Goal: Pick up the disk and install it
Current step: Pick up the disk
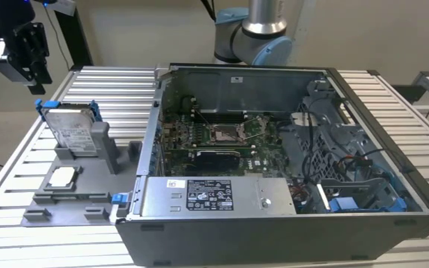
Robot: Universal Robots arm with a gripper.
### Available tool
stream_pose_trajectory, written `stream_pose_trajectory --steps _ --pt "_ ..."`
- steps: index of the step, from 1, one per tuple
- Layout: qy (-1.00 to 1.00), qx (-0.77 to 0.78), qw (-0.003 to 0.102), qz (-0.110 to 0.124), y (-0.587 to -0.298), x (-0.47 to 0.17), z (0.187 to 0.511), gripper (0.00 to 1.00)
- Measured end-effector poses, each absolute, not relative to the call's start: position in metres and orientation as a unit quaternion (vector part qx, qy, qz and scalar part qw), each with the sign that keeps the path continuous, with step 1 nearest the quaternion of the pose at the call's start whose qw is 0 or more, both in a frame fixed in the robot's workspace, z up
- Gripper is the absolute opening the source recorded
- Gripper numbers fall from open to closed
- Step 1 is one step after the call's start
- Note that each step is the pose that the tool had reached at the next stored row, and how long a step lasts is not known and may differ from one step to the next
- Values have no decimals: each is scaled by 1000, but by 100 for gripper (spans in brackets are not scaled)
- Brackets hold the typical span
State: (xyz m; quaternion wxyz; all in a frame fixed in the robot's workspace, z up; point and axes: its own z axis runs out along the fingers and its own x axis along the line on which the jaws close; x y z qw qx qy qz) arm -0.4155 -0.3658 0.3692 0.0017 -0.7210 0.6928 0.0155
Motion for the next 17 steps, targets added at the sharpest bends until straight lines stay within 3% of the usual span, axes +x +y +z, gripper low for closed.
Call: stream_pose_trajectory --steps 17 --pt "712 -702 2 16 -366 -415 338 100"
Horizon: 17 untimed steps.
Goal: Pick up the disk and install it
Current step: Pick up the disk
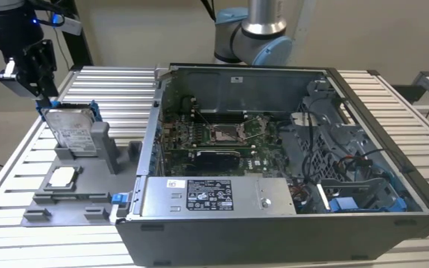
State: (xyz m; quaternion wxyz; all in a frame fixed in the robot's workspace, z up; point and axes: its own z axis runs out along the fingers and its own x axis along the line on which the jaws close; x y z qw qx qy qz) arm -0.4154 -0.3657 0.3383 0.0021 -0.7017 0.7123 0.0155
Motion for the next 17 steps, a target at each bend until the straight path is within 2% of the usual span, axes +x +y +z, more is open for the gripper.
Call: stream_pose_trajectory --steps 17 --pt "722 -692 2 15 -366 -415 307 100"
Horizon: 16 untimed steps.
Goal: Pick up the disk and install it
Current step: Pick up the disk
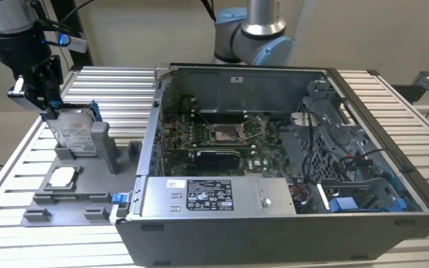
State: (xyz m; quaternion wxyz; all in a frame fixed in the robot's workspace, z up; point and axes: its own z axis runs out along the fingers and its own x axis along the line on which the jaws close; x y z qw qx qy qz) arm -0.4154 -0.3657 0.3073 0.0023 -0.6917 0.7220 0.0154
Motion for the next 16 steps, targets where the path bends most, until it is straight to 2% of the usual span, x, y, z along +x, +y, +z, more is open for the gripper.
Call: stream_pose_trajectory --steps 16 --pt "722 -692 2 15 -366 -416 285 100"
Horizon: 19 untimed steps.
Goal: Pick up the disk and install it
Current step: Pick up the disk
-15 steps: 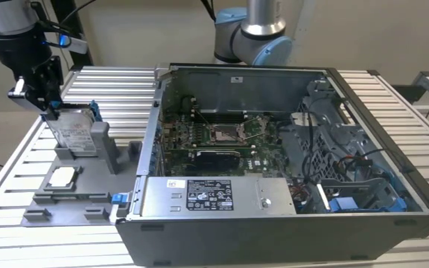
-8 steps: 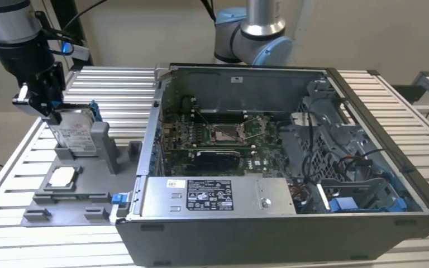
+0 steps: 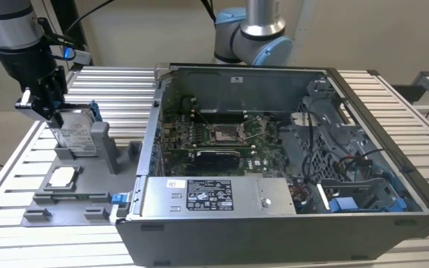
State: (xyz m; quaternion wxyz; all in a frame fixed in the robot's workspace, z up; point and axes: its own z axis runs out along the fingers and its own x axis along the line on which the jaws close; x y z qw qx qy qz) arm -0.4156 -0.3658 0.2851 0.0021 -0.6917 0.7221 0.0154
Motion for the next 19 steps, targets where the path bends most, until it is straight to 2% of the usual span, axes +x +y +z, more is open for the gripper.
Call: stream_pose_trajectory --steps 13,14,19 --pt "722 -692 2 15 -366 -416 284 100" --pt "722 -692 2 15 -366 -416 284 0" --pt "722 -692 2 15 -366 -416 284 0"
